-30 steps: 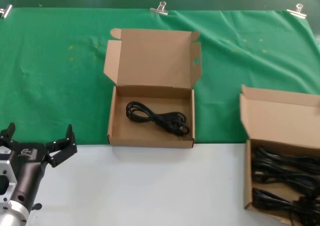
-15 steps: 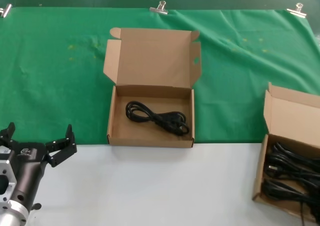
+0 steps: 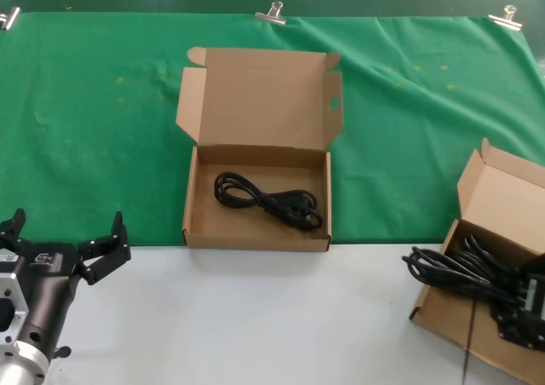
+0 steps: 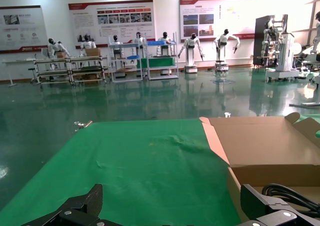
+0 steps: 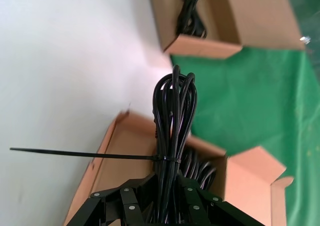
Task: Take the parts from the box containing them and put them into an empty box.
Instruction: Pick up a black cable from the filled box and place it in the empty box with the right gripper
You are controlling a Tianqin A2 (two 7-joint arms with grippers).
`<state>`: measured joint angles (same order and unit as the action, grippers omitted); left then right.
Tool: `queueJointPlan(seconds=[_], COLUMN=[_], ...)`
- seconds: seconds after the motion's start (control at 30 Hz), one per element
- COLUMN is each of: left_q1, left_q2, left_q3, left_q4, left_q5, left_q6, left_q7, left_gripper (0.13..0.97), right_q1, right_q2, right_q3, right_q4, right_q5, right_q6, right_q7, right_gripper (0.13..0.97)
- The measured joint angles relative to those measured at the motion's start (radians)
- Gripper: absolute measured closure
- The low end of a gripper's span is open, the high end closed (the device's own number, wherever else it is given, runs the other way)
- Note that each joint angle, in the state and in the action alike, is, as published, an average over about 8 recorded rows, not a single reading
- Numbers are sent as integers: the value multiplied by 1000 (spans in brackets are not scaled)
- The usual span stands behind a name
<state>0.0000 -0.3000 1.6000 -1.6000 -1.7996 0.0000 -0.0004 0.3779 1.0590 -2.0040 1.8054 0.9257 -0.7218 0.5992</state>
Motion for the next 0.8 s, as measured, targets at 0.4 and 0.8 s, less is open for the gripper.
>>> queueJointPlan(seconds=[0.4,0.8], left_q1=[0,0], left_q2=[0,0], left_q3=[0,0], left_q4=[0,0], left_q5=[0,0], left_q6=[0,0], left_q7=[0,0], left_gripper=[132,132], right_q1=[-3,156], right_q2=[-184,-463], right_q3=[137,40], right_q4=[139,22], right_q5=[-19,-118], right_q6=[-95,-158], right_q7=[45,-109], right_gripper=[884,885])
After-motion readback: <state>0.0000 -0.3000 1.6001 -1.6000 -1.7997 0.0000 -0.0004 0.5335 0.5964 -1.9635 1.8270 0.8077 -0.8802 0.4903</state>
